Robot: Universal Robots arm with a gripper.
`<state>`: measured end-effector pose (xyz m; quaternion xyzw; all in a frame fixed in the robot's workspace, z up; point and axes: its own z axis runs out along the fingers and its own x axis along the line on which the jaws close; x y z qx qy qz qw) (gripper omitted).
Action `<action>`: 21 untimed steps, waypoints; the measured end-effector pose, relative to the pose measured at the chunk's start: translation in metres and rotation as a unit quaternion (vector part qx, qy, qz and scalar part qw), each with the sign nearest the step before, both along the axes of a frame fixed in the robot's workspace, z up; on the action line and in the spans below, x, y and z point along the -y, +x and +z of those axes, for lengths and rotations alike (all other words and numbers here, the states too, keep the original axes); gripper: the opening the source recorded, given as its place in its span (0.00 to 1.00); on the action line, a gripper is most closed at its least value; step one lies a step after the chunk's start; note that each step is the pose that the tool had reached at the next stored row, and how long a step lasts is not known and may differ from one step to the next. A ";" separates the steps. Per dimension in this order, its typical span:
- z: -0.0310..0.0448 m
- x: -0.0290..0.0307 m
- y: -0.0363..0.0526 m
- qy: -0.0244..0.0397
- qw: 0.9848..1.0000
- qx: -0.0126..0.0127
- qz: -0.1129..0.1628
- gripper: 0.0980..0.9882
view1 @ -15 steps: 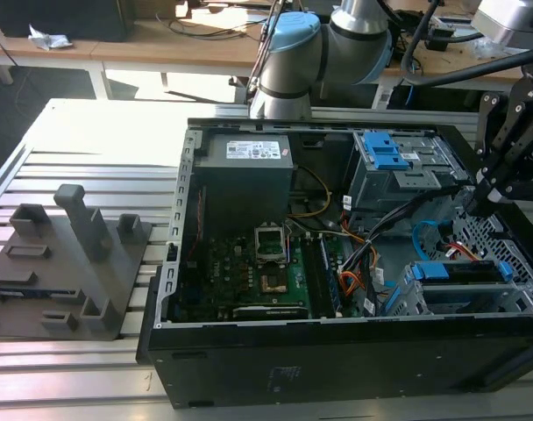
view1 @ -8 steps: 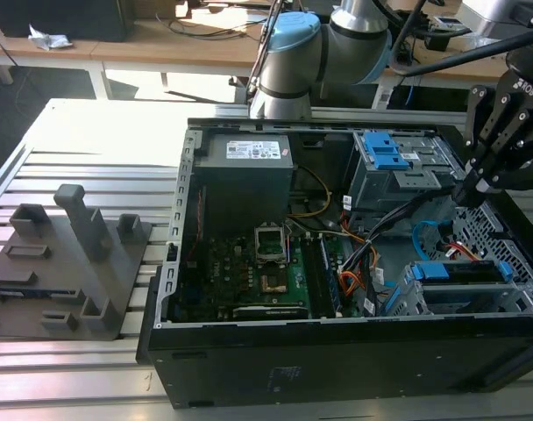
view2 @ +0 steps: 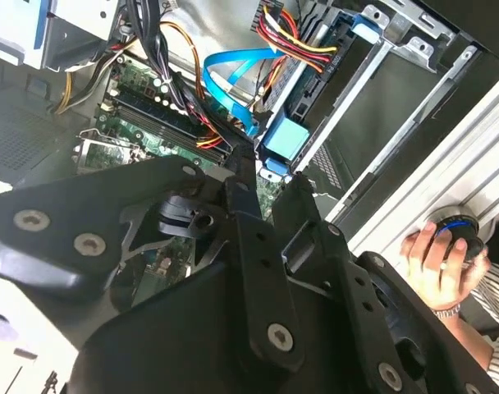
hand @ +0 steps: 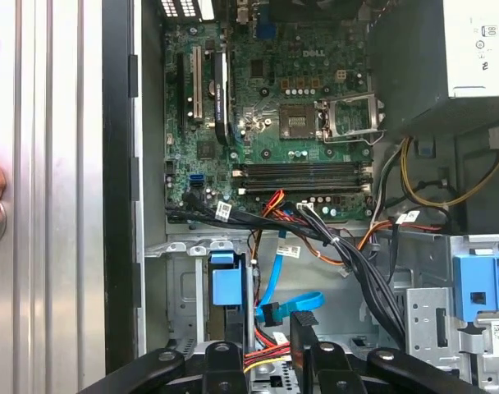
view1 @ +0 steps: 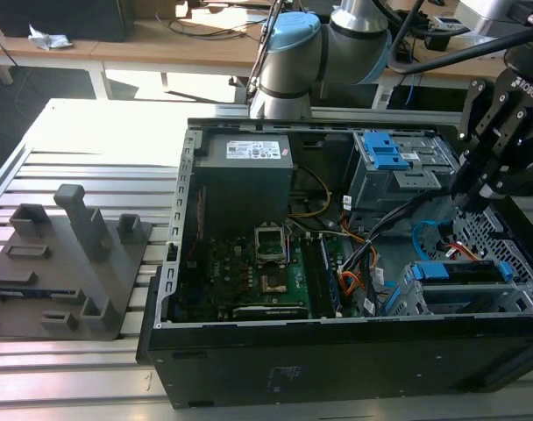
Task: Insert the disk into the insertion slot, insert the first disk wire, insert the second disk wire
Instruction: 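Insert the second disk wire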
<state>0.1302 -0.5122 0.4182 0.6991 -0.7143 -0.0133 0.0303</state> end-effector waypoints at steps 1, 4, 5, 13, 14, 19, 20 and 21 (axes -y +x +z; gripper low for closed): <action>0.0000 0.0000 0.0000 0.000 1.000 0.000 0.000 0.30; -0.0008 -0.0065 0.0000 0.000 1.000 0.000 0.001 0.30; -0.0023 -0.0065 0.0000 0.000 1.000 0.000 0.004 0.30; -0.0158 -0.0065 0.0000 -0.002 0.999 0.000 0.043 0.30; -0.0180 -0.0065 0.0000 -0.002 0.999 0.000 0.043 0.30; -0.0290 -0.0065 0.0005 -0.002 0.998 0.000 0.060 0.30; -0.0303 -0.0065 0.0005 -0.002 0.998 0.000 0.071 0.30; -0.0315 -0.0065 0.0005 -0.002 0.997 0.000 0.077 0.30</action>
